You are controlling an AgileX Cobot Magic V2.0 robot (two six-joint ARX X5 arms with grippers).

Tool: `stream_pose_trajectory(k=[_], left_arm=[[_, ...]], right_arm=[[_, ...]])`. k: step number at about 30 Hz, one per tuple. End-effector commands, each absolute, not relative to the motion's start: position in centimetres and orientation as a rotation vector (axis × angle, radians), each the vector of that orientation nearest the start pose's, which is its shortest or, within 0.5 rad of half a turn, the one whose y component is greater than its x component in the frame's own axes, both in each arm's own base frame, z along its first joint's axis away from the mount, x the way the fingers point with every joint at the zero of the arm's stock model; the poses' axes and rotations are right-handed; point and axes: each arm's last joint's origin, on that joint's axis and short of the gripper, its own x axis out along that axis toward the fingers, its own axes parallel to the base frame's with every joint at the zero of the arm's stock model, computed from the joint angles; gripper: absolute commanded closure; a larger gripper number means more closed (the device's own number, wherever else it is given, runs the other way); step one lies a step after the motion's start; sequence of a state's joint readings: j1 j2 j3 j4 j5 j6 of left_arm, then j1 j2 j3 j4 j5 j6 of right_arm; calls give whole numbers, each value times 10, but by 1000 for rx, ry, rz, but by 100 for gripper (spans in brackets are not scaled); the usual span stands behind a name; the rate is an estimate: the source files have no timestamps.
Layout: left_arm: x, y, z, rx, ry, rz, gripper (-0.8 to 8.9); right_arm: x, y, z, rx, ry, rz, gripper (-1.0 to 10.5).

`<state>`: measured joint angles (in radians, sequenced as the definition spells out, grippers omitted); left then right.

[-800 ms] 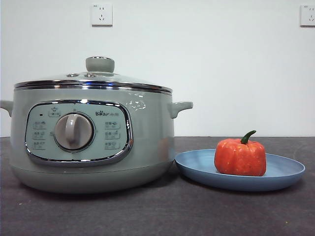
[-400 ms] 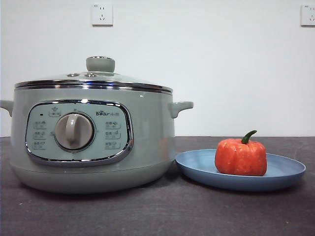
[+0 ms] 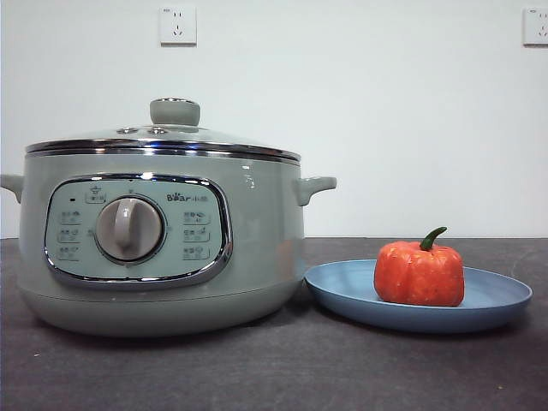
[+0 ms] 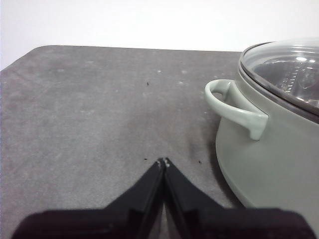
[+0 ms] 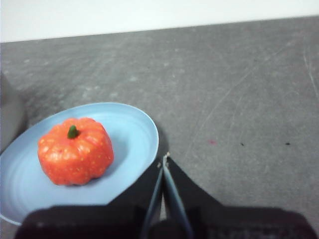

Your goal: Take the pumpkin out from the steamer,put the pumpkin in the blue plate,close the lid

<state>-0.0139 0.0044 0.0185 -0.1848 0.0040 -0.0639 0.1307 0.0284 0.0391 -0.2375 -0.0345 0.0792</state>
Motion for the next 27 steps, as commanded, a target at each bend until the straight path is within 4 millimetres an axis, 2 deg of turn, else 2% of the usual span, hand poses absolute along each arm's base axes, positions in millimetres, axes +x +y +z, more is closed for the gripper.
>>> stream_pose_trajectory(k=[1,27], left_arm=[[96,-1,147,-67,185,-9,817],[96,-1,147,-67,185,-8,817]], right_arm=[[94,14,149,90,233,184,946],[94,15,149,125,238,186,946]])
